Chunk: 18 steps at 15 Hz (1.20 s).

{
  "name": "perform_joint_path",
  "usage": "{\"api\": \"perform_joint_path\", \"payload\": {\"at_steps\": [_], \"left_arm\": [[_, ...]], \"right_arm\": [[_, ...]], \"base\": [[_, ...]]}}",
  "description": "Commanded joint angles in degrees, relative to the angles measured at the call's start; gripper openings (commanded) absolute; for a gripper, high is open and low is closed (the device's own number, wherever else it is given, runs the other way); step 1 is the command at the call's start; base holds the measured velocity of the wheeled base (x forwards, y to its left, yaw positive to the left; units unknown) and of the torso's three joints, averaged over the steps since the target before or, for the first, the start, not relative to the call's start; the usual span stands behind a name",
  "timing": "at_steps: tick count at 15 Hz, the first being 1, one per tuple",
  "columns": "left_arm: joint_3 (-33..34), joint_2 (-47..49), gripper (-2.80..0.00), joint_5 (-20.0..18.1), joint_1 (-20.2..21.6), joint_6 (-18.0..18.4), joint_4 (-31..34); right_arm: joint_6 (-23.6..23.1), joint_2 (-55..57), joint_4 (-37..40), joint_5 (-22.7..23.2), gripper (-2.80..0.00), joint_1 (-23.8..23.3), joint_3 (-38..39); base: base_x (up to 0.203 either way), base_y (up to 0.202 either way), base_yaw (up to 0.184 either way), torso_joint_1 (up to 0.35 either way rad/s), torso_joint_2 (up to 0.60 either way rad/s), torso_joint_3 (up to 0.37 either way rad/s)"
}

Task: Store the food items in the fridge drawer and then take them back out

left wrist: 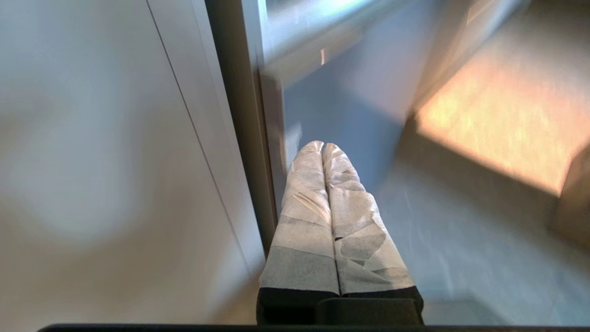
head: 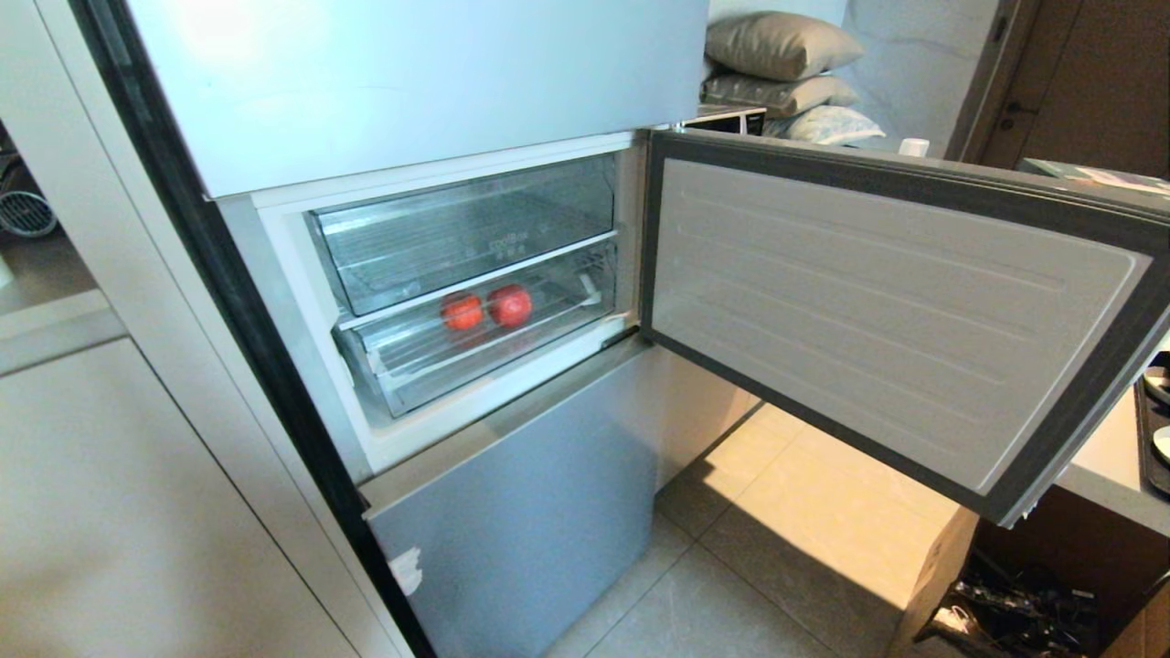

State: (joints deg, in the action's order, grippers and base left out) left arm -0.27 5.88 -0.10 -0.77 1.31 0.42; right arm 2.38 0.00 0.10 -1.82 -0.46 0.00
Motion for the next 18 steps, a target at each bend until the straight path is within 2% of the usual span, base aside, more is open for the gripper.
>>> {"api": "perform_joint_path", "payload": {"at_steps": [1,6,18], "left_arm": [[0.3,-6.3,-2.8,-0.1,0.6,-0.5,-0.2],[0.4,-5.9,-2.8,-0.1,0.7,-1.1,-0.4],[0.4,-5.8,-2.8,-0.1,0.7,-1.1,-0.4]], "right_arm": [[0.2,0.0,0.0,0.0,-2.8,0.0,0.0],[0.2,0.0,0.0,0.0,-2.8,0.0,0.0],[0.3,0.0,0.0,0.0,-2.8,0.0,0.0]], "base": [[0.0,0.0,0.0,0.0,0.0,0.0],[-0.002,-0.001,0.034,0.0,0.0,0.001],[0.001,-0.007,0.176,0.002,0.0,0.004]]}}
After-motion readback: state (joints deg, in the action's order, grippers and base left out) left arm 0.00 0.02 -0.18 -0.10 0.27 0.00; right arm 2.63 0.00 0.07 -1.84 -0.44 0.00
